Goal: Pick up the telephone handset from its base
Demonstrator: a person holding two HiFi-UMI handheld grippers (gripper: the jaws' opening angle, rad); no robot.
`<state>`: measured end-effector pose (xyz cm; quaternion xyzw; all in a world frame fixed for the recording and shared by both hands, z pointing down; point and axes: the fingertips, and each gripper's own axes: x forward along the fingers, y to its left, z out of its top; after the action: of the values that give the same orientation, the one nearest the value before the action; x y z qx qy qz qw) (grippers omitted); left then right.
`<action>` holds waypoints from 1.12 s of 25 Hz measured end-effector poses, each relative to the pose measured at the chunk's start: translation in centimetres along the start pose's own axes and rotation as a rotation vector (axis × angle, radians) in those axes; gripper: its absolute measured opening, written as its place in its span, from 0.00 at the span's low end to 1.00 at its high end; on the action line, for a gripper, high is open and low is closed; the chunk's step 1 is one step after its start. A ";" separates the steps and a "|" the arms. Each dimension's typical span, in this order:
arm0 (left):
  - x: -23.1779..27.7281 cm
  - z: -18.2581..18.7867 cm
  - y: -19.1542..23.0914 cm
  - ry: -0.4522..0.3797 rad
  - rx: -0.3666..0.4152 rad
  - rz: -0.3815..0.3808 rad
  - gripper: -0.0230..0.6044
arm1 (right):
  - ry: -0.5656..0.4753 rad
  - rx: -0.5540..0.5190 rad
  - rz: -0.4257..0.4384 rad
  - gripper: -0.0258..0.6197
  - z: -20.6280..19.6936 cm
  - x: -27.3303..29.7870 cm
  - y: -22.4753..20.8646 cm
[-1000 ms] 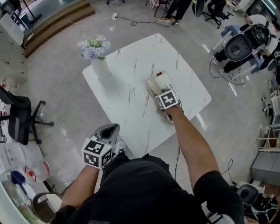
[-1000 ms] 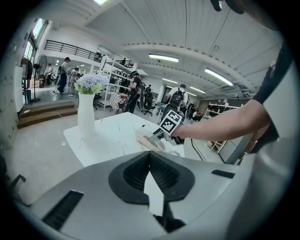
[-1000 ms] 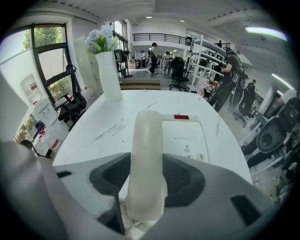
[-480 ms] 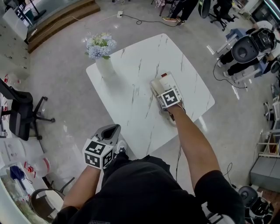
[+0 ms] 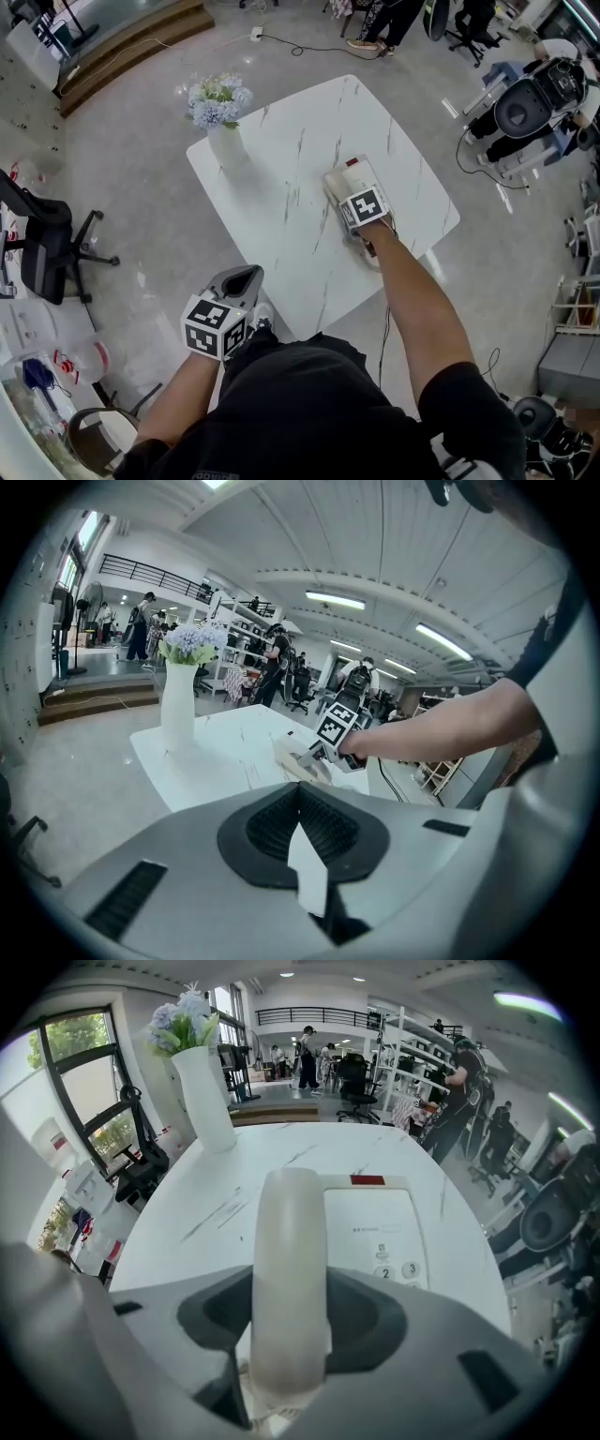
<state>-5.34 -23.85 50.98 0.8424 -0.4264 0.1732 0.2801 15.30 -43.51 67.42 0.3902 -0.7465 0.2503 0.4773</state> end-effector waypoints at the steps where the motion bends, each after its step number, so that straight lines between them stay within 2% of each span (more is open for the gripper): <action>1: -0.1 0.1 0.0 -0.003 -0.001 -0.005 0.04 | 0.003 0.006 -0.001 0.37 0.0 -0.1 0.1; 7: 0.0 0.4 -0.3 -0.006 0.028 -0.028 0.04 | -0.022 0.028 0.003 0.37 0.4 -1.5 0.8; 12: 0.3 0.7 -0.8 -0.003 0.053 -0.058 0.04 | -0.088 0.028 0.005 0.37 0.8 -4.0 1.7; 18: 0.9 1.9 -1.7 -0.011 0.092 -0.088 0.04 | -0.217 0.058 0.016 0.37 1.3 -9.0 2.9; 28: 1.9 3.1 -3.0 -0.015 0.150 -0.122 0.04 | -0.498 0.153 0.041 0.37 1.1 -19.0 5.7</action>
<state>-1.64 -25.52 48.62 0.8867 -0.3622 0.1812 0.2230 14.63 -34.57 49.67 0.4596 -0.8276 0.2120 0.2428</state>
